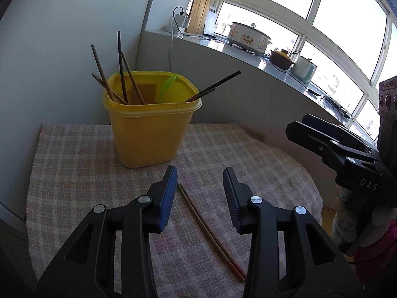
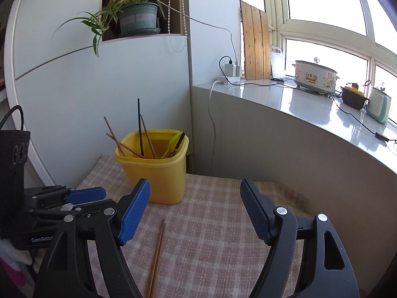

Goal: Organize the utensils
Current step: 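Lower both tools toward the two wooden chopsticks lying on the cloth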

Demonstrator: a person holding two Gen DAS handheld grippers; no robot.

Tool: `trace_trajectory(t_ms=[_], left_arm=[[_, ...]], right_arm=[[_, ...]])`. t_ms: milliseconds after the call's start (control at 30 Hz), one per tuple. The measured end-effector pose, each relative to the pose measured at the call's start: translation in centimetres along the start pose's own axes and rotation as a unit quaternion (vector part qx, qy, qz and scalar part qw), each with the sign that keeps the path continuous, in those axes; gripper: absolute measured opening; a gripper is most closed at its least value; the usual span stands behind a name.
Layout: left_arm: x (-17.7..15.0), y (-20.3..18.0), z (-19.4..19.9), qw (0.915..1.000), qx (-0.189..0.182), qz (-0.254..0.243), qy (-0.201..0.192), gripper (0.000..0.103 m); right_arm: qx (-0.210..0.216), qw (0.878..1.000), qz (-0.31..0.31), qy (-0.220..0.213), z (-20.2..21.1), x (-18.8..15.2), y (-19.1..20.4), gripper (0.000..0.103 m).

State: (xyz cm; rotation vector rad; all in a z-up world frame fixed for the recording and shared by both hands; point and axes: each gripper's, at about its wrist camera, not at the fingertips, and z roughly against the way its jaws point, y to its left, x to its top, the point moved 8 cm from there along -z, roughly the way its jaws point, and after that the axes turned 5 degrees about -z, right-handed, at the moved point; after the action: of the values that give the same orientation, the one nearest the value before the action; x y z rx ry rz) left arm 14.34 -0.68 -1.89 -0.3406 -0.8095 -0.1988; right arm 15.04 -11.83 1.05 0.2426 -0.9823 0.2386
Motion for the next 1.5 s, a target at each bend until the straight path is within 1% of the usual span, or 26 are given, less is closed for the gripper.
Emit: trace_trajectory(t_ms=[133,233,333,433,500,533,567,600,633,667,767,867,1067,1400,1500], left_arm=[[-2.5,1.0,-1.3,0.9994,0.002,0.019,0.030,0.038],[-4.3,1.4,-1.9,0.9985,0.004,0.025,0.048,0.038],[-5.7,1.5,-2.3,0.9976,0.002,0.028,0.064,0.038],[-6.8,1.7,-2.6,0.9967,0.001,0.033,0.075,0.038],[-7.2,1.9,-2.6,0.9961,-0.001,0.041,0.078,0.038],[-7.5,2.0,-2.7,0.9959,-0.002,0.044,0.080,0.038],[-7.6,2.1,-2.6,0.9957,-0.002,0.046,0.080,0.038],[-7.6,2.1,-2.7,0.9955,-0.002,0.048,0.081,0.038],[-7.8,2.2,-2.6,0.9954,-0.003,0.051,0.082,0.038],[-7.9,2.2,-2.5,0.9952,-0.004,0.053,0.082,0.038],[-7.9,2.3,-2.4,0.9949,-0.006,0.057,0.083,0.038],[-7.8,2.3,-2.3,0.9949,-0.007,0.059,0.082,0.038],[-7.8,2.4,-1.9,0.9950,-0.009,0.063,0.076,0.038],[-8.0,2.1,-1.7,0.9948,-0.005,0.066,0.077,0.038],[-8.0,2.0,-1.6,0.9948,-0.004,0.067,0.076,0.038]], right_arm=[[0.016,0.998,-0.004,0.058,-2.0,-2.7,-0.3,0.075],[0.034,0.994,-0.007,0.105,-3.8,-4.8,-0.2,0.075],[0.058,0.984,-0.021,0.168,-5.8,-7.3,0.1,0.074],[0.068,0.973,-0.030,0.218,-7.6,-9.4,0.5,0.073],[0.071,0.966,-0.034,0.248,-8.7,-10.5,0.8,0.063],[0.075,0.960,-0.042,0.265,-9.1,-11.2,0.9,0.053],[0.084,0.955,-0.051,0.281,-9.6,-11.8,1.0,0.047],[0.091,0.949,-0.061,0.294,-10.0,-12.2,1.2,0.045],[0.096,0.945,-0.068,0.304,-10.3,-12.6,1.3,0.040],[0.099,0.943,-0.069,0.312,-10.6,-13.0,1.4,0.035],[0.103,0.938,-0.068,0.325,-11.1,-13.7,1.9,0.029],[0.104,0.936,-0.067,0.330,-11.4,-13.9,2.2,0.025],[0.102,0.935,-0.056,0.336,-11.7,-14.2,2.8,0.020],[0.093,0.936,-0.024,0.339,-12.2,-14.2,4.0,0.016],[0.093,0.934,-0.017,0.345,-12.6,-14.5,4.4,0.015]])
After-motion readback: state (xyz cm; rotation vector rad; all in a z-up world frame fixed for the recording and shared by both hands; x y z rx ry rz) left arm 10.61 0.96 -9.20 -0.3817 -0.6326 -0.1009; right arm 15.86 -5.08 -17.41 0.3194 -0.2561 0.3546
